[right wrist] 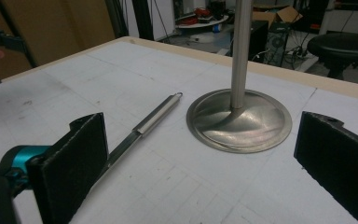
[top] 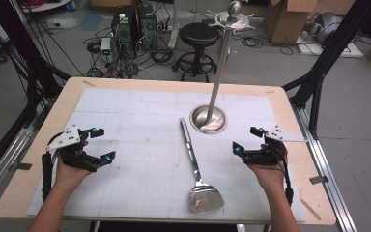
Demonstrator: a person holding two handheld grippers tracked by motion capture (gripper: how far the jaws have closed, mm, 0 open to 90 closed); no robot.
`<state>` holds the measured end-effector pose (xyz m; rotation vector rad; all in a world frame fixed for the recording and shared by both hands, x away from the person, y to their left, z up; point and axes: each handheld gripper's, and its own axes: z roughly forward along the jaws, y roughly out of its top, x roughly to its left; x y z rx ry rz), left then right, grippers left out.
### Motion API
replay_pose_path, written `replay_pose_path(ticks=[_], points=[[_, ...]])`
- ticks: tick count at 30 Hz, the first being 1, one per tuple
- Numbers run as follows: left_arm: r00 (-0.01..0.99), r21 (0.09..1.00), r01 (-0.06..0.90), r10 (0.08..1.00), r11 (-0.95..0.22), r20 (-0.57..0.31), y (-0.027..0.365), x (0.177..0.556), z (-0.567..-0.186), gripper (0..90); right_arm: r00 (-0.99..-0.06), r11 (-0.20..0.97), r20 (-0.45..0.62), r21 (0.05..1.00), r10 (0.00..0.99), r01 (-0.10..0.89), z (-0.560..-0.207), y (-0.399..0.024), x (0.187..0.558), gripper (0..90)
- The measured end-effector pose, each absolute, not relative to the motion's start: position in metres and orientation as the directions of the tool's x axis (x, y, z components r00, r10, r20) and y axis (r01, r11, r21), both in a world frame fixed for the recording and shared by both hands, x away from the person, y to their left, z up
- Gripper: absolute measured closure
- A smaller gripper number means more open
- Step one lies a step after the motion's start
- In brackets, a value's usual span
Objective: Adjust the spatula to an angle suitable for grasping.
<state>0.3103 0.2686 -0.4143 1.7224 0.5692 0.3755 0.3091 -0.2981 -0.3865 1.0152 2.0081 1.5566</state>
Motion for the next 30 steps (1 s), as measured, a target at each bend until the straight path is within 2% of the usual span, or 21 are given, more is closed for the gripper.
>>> replay_pose_path(ticks=[14,30], points=[[0.826,0.983,0.147,0.56,-0.11,-0.061,0.272,0.312,-0.413,1.7,-0.64,0.116,0.114,0.945,0.76,0.305,-0.387,-0.293,0.304,1.9],[0.823,0.983,0.137,0.566,-0.121,-0.045,0.273,0.313,-0.414,1.7,-0.643,0.118,0.124,0.94,0.756,0.321,-0.387,-0.286,0.306,1.9]])
